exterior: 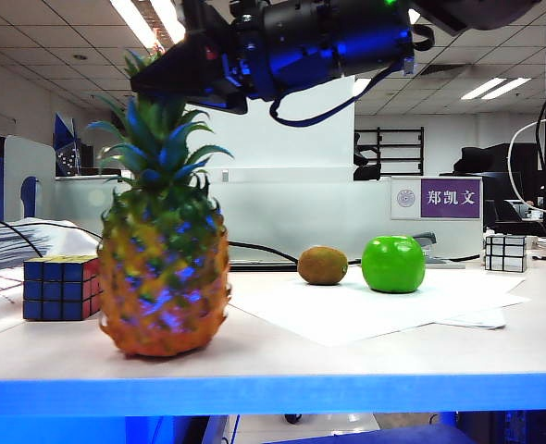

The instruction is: Arrange all the fruits from large to small from left to right in a row.

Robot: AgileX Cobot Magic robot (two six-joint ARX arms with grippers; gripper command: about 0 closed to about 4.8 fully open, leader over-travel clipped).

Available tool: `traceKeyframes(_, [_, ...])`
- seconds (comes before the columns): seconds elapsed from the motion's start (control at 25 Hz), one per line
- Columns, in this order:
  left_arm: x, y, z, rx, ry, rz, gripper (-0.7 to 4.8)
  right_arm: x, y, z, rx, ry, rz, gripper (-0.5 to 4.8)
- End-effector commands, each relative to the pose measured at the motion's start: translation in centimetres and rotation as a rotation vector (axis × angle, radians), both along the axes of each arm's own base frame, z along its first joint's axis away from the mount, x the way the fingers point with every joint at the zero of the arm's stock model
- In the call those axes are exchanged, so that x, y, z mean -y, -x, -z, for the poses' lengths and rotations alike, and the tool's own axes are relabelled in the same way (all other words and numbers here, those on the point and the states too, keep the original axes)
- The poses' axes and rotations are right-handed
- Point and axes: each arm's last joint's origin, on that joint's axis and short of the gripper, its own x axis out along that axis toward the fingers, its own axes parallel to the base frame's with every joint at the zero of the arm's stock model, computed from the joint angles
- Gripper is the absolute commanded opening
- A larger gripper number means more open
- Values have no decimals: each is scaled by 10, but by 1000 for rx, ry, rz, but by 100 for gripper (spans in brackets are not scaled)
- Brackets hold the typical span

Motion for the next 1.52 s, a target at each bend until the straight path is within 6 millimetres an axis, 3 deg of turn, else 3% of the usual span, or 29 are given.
traceKeyframes(0.04, [0,0,-1,10,-2,4,23,-1,0,-1,9,1,-5,-2])
traceKeyframes(0.12, [0,0,-1,12,-2,4,23,-1,0,-1,12,-1,-3,46])
traceKeyframes(0.24, [0,0,-1,11,-2,5,23,-1,0,-1,13,-2,-2,205])
traceKeyframes(0.48, [0,1,-1,12,-2,6,23,-1,-1,-3,28,-13,29,340])
traceKeyframes(0.6, [1,1,-1,12,-7,19,23,-1,-1,-6,54,-37,35,350])
traceKeyframes(0.72, [1,1,-1,11,-7,19,23,0,-2,-12,96,-77,48,410])
traceKeyframes(0.96, [1,1,-1,11,-7,19,23,3,-2,-25,172,-151,127,479])
traceKeyframes(1.2, [1,1,-1,8,-7,19,23,14,-11,-35,213,-185,223,479])
traceKeyframes(1.36, [2,1,-1,9,-27,77,22,39,-19,-56,263,-228,375,479])
traceKeyframes(1.52, [7,6,-3,40,-77,276,22,79,-36,-65,312,-155,674,479])
